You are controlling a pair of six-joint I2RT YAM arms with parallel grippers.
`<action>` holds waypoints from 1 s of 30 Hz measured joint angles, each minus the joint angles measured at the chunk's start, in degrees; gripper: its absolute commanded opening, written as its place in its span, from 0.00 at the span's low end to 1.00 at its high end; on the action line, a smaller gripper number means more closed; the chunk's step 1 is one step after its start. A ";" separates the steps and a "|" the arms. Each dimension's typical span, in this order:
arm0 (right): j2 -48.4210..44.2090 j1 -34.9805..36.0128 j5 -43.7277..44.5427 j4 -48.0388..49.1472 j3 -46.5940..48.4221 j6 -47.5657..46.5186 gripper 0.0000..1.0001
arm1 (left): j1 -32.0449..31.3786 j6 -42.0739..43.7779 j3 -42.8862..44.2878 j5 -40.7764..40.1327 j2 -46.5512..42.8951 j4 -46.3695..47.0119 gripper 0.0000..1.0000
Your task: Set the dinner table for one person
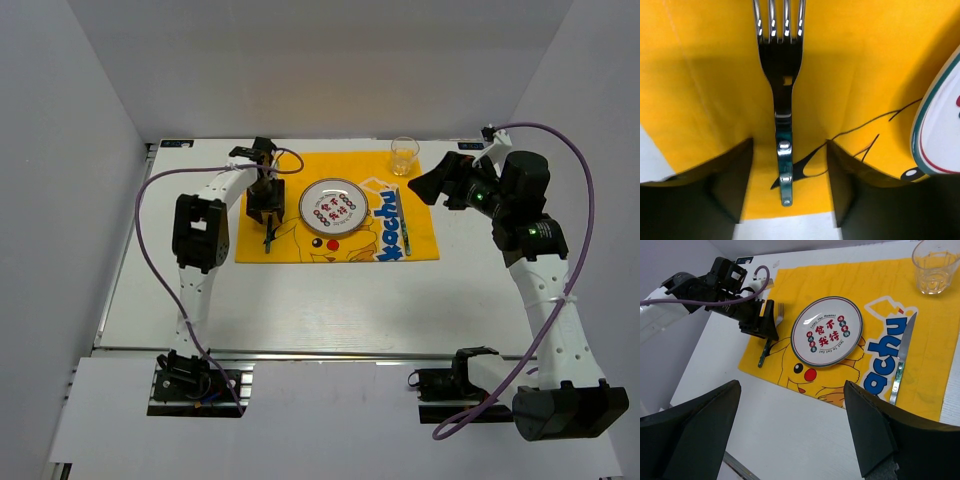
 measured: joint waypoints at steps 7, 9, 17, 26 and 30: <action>0.59 0.00 4.20 -4.15 1.97 -0.63 0.89 | -0.39 -3.19 -7.17 -5.33 -11.56 -0.20 0.98; 1.11 0.00 8.11 -7.28 4.22 -1.55 0.89 | -0.07 -4.90 -10.05 -8.41 -18.78 0.13 0.98; -5.14 0.61 23.15 -17.75 6.62 -5.09 0.89 | 1.11 -10.45 -19.34 -22.58 -52.63 2.10 0.98; -16.92 2.89 29.33 -27.43 6.69 -5.29 0.89 | 1.09 -13.66 -30.73 -32.57 -71.38 -4.52 0.98; -20.48 4.66 32.13 -32.28 7.78 -5.25 0.89 | 1.09 -15.02 -34.95 -34.10 -78.31 -7.96 0.98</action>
